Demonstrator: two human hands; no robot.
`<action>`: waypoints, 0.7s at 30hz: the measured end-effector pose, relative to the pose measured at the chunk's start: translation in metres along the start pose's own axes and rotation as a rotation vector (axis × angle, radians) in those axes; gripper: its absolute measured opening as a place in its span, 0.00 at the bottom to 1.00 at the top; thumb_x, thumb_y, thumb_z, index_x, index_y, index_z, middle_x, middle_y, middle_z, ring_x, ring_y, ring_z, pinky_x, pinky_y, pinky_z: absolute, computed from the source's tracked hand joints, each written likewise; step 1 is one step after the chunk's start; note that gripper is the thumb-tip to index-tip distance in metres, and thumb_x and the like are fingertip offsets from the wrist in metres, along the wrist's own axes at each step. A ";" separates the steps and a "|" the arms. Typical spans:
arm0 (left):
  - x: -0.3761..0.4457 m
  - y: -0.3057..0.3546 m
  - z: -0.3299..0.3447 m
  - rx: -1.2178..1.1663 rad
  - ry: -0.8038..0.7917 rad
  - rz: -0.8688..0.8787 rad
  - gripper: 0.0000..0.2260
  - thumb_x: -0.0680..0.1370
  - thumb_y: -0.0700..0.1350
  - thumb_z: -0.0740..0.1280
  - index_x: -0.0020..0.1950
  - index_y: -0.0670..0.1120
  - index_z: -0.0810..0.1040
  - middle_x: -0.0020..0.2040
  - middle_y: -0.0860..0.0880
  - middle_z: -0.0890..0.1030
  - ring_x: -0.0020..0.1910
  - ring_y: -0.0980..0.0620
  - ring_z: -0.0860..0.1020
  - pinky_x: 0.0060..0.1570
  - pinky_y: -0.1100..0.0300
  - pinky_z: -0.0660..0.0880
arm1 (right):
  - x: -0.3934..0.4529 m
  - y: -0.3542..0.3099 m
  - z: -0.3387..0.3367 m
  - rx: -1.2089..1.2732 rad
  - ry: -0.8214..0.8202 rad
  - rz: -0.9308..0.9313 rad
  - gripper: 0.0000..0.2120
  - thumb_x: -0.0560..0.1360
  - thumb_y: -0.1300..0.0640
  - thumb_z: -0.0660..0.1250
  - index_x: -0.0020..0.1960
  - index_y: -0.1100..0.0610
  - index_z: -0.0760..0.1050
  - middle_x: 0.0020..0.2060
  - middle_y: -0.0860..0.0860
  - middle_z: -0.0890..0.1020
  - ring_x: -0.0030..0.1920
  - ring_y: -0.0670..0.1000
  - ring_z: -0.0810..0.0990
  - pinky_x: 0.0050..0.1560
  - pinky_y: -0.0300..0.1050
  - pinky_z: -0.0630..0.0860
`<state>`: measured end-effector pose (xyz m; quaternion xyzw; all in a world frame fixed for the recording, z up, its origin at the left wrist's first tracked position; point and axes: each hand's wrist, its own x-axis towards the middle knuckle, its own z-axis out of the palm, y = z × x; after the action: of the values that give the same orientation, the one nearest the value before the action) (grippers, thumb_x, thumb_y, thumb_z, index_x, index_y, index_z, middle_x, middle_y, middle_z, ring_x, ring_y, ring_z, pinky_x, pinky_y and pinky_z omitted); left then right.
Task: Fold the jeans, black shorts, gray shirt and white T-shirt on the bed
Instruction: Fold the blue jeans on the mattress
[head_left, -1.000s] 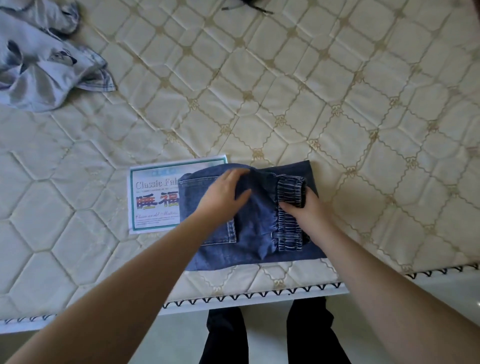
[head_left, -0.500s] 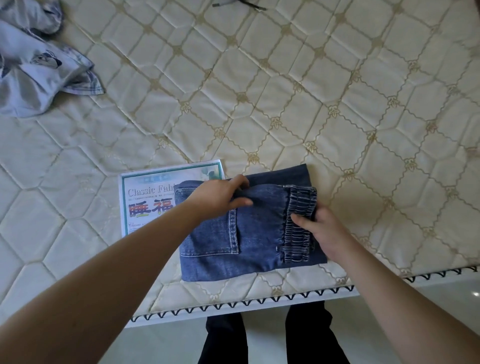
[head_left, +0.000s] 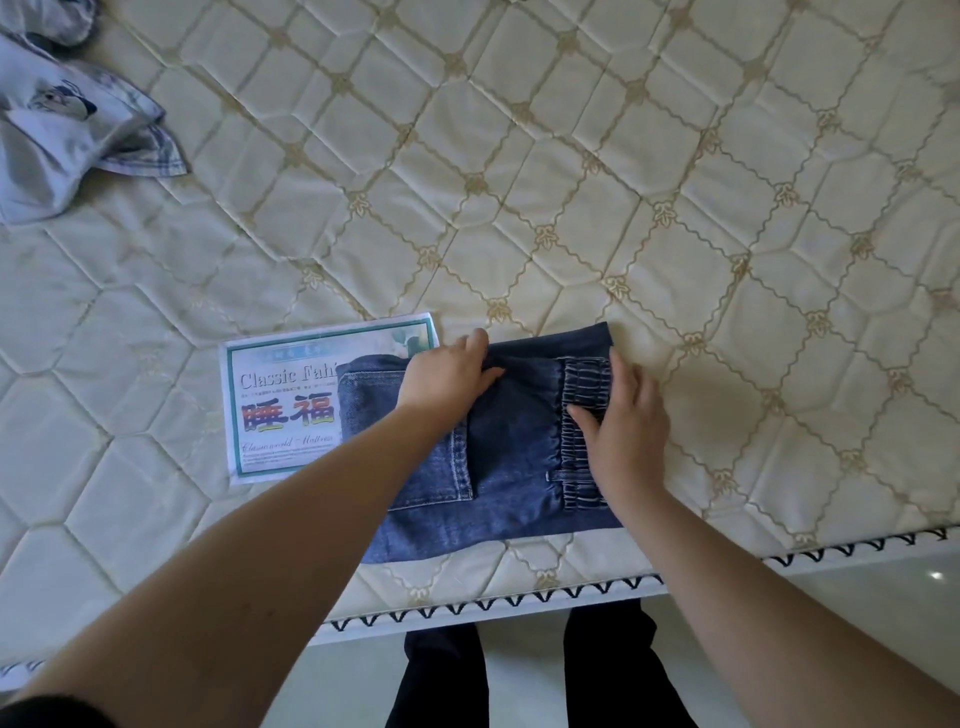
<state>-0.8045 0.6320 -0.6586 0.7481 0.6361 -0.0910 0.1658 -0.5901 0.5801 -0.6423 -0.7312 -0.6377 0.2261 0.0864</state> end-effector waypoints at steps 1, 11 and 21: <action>-0.002 0.001 0.002 0.004 0.087 0.038 0.13 0.79 0.55 0.65 0.49 0.45 0.72 0.42 0.47 0.79 0.41 0.42 0.78 0.38 0.53 0.68 | -0.003 -0.002 0.000 -0.072 0.053 -0.098 0.31 0.77 0.54 0.69 0.76 0.57 0.61 0.68 0.59 0.70 0.66 0.58 0.70 0.64 0.57 0.71; -0.025 0.002 0.015 -0.117 0.383 0.139 0.16 0.81 0.49 0.61 0.65 0.43 0.76 0.59 0.45 0.79 0.60 0.43 0.76 0.61 0.49 0.68 | -0.006 0.012 0.034 -0.230 -0.217 -0.406 0.30 0.82 0.43 0.51 0.80 0.54 0.51 0.79 0.49 0.50 0.79 0.49 0.46 0.77 0.53 0.49; -0.103 0.007 0.078 0.069 0.023 0.134 0.29 0.82 0.59 0.47 0.80 0.47 0.52 0.80 0.49 0.51 0.79 0.50 0.52 0.76 0.48 0.48 | 0.002 0.017 0.046 -0.310 -0.305 -0.383 0.32 0.81 0.40 0.46 0.80 0.52 0.43 0.79 0.46 0.41 0.77 0.45 0.36 0.76 0.50 0.40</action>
<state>-0.8096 0.5080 -0.6947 0.7952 0.5830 -0.0929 0.1382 -0.5952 0.5714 -0.6908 -0.5594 -0.7969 0.2128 -0.0823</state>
